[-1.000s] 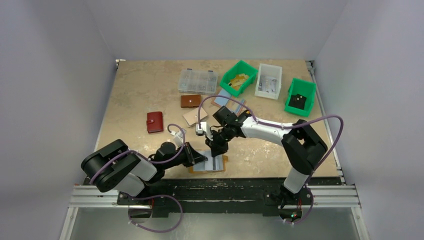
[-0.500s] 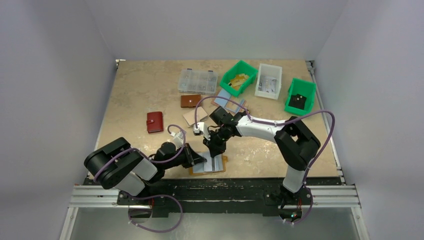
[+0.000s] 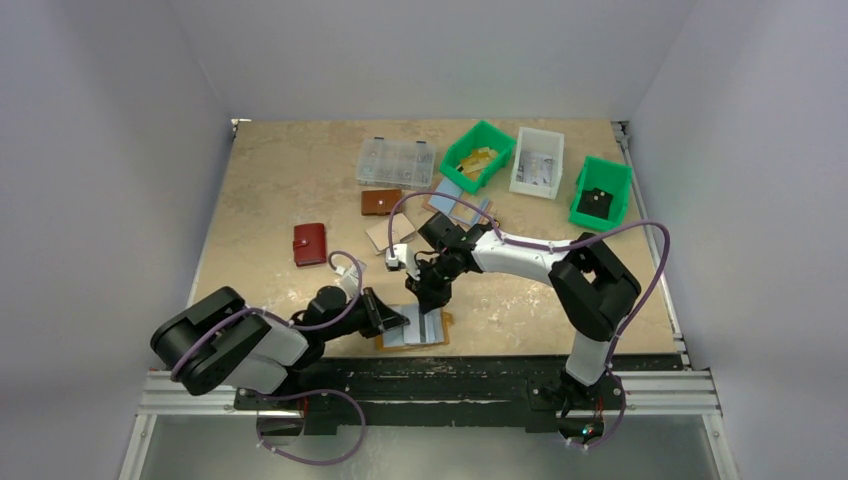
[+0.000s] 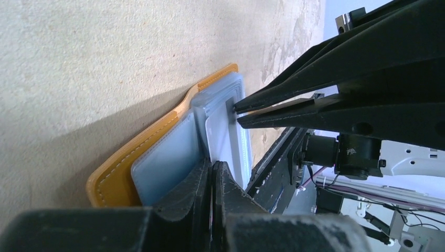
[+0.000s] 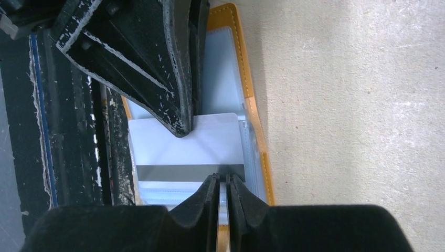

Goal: Take the credit cards out of the card holder
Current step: Remove the credit card from the card holder.

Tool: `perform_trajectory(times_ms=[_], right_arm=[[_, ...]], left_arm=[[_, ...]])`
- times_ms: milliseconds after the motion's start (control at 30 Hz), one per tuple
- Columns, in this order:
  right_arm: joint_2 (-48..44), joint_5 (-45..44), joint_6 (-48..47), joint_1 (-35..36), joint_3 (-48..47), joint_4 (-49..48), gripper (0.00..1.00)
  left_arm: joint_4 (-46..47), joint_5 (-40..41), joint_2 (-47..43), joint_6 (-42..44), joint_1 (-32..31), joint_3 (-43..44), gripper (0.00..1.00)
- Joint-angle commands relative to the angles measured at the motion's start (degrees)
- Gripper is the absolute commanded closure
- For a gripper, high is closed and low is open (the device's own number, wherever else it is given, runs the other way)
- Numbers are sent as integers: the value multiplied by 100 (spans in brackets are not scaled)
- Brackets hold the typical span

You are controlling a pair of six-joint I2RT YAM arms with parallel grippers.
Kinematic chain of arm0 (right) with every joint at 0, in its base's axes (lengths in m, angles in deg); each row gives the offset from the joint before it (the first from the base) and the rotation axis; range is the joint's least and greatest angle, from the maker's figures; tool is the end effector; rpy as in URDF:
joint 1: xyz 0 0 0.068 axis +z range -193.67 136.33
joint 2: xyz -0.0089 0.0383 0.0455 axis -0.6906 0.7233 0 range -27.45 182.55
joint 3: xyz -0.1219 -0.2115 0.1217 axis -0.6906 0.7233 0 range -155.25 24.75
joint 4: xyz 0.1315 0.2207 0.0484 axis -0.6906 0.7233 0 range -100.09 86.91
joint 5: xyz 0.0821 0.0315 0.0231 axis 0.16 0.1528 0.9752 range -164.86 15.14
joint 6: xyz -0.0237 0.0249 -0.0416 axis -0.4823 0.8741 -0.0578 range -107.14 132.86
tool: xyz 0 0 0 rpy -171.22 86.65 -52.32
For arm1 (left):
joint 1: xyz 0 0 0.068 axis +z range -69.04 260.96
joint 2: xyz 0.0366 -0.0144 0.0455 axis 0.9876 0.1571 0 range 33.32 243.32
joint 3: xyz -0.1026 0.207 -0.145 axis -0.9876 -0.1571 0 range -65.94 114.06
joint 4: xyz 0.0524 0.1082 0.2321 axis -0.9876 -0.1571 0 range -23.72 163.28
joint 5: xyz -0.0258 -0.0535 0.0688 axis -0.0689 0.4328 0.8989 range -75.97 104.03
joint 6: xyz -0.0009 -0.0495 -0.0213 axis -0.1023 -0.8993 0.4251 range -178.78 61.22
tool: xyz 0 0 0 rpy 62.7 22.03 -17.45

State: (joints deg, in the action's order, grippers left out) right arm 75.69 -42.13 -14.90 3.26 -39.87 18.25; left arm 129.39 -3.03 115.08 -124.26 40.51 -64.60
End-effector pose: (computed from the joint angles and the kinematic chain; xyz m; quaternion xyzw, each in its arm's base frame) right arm 0.2248 0.2687 0.1693 -0.6152 0.7130 0.3042 0.1439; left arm 0.1305 -0.1251 0.0987 -0.1015 0.8285 -0.5032 0.2237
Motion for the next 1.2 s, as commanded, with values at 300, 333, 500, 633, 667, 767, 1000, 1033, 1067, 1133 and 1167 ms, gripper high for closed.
perform_trajectory(times_ms=[300,333,500,633,667,767,1000,1033,1067,1133,1167], right_arm=[[269,-806,-387,-29,55,458,79],[269,-811,-388,-29,59,462,79],[329,-838,-395,-27,59,496,78],[339,-856,-421,-27,64,497,78],[339,-837,-434,-27,71,497,77],[344,-795,-471,-27,70,513,78],[342,-814,-501,-27,90,493,78],[332,-817,-501,-22,90,496,78],[330,-813,-501,-26,90,497,78],[337,-803,-501,-27,90,489,77],[343,-811,-501,-27,90,489,77]], left_arm=[[-1287,219,-1197,201,63,-108,100],[-1297,226,-1268,197,58,-122,100],[-1577,256,-1845,221,63,-278,100],[-2007,286,-2298,324,63,-270,100],[-2081,288,-2381,353,62,-280,100],[-2149,270,-2548,422,58,-321,100],[-2273,214,-2553,512,63,-202,100],[-2300,212,-2555,518,59,-189,100],[-2329,212,-2570,511,63,-195,100],[-2426,241,-2624,487,58,-213,100],[-2514,265,-2671,481,61,-213,100]])
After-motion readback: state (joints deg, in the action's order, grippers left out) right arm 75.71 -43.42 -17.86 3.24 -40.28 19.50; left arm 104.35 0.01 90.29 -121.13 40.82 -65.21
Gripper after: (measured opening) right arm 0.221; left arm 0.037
